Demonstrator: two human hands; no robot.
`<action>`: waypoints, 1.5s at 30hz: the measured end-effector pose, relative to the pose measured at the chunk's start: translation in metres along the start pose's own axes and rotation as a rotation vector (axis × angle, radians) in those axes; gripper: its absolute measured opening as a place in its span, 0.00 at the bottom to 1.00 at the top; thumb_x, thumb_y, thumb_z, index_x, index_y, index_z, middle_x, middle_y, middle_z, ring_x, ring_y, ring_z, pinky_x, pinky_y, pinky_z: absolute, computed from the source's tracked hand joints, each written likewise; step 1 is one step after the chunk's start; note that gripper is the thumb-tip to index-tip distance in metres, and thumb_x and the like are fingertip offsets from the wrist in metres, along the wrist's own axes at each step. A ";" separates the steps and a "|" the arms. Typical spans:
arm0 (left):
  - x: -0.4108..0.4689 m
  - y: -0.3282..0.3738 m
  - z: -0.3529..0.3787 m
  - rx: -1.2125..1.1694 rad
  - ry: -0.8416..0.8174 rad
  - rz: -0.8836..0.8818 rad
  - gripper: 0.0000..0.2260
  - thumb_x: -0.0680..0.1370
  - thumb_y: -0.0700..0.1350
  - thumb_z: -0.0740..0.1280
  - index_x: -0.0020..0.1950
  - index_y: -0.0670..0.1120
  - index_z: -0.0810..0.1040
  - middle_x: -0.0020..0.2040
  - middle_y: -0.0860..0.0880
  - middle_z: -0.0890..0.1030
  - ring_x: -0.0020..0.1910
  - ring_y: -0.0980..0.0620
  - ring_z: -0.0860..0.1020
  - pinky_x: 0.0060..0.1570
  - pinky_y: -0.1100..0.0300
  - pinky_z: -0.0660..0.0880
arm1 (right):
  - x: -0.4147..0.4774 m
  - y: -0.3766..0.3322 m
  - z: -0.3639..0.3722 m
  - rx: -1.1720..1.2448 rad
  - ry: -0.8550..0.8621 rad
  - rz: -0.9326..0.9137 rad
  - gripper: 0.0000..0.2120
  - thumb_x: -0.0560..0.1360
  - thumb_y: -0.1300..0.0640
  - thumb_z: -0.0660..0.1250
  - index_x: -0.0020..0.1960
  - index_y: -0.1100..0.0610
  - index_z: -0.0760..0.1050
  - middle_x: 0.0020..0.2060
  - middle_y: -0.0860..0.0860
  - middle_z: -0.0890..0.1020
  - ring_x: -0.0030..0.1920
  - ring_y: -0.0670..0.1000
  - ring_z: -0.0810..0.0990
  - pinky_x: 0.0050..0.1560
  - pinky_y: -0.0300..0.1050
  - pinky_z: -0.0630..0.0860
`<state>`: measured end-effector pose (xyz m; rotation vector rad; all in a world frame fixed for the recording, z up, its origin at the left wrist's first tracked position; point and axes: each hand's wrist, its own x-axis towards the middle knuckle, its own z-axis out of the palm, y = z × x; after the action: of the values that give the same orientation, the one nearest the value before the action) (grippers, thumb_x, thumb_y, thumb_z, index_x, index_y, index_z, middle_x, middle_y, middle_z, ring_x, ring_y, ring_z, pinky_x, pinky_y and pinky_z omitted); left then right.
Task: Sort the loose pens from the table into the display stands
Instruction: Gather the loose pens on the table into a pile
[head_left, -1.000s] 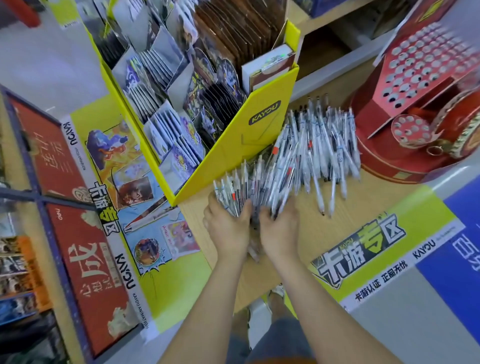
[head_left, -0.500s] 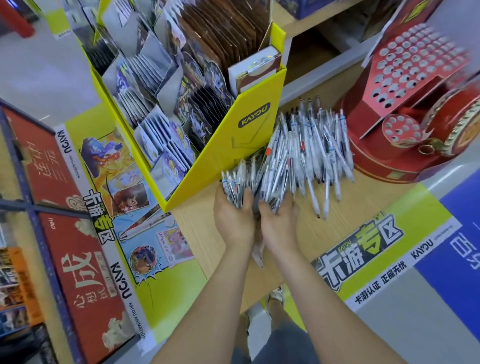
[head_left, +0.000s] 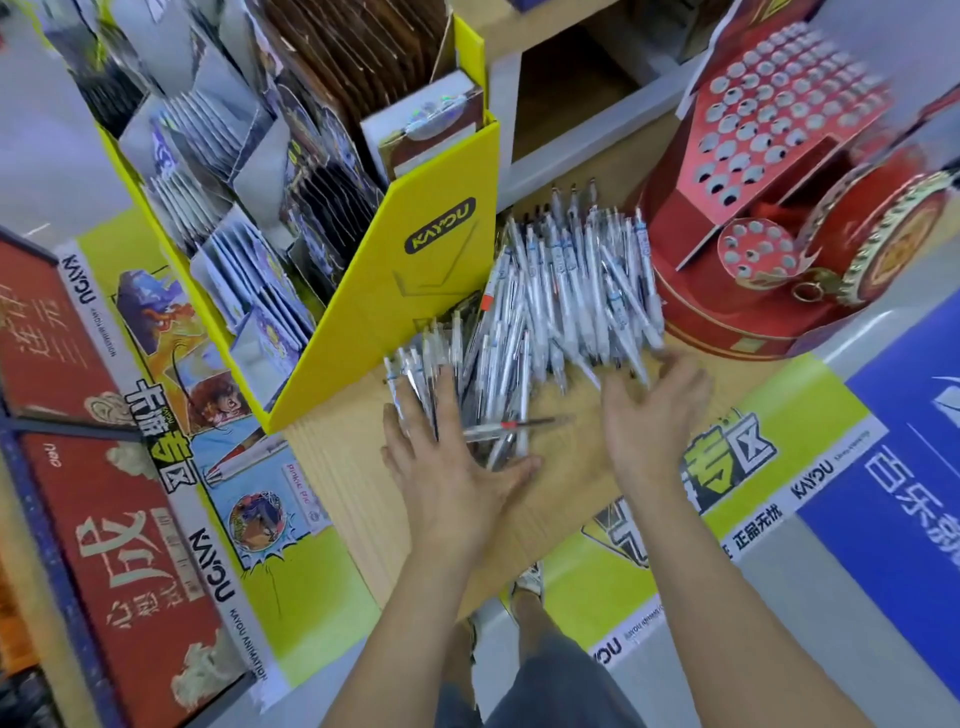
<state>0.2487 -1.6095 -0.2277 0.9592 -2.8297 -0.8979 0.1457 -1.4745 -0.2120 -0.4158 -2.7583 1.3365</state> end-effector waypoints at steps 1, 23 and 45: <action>-0.001 0.000 0.002 0.067 0.001 0.005 0.54 0.60 0.70 0.71 0.77 0.60 0.43 0.79 0.42 0.45 0.76 0.37 0.47 0.71 0.38 0.53 | 0.010 0.000 0.001 -0.035 -0.017 -0.005 0.28 0.68 0.47 0.65 0.64 0.61 0.68 0.58 0.59 0.71 0.60 0.58 0.68 0.62 0.47 0.61; 0.014 0.034 0.030 0.147 0.158 -0.124 0.42 0.64 0.64 0.73 0.73 0.56 0.59 0.76 0.41 0.58 0.74 0.36 0.56 0.66 0.36 0.59 | 0.012 0.014 0.018 -0.470 -0.103 -0.092 0.33 0.80 0.50 0.59 0.79 0.58 0.51 0.71 0.57 0.67 0.69 0.58 0.65 0.59 0.58 0.64; -0.041 -0.013 0.025 0.447 0.070 0.644 0.30 0.72 0.66 0.66 0.72 0.60 0.65 0.77 0.44 0.59 0.75 0.43 0.59 0.71 0.39 0.54 | -0.033 0.009 0.027 0.398 -0.193 0.249 0.31 0.80 0.50 0.58 0.79 0.56 0.54 0.79 0.51 0.55 0.78 0.48 0.52 0.75 0.40 0.47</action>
<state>0.2846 -1.5819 -0.2491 0.0352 -3.0086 -0.1637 0.1748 -1.4980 -0.2331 -0.6460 -2.5448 2.0306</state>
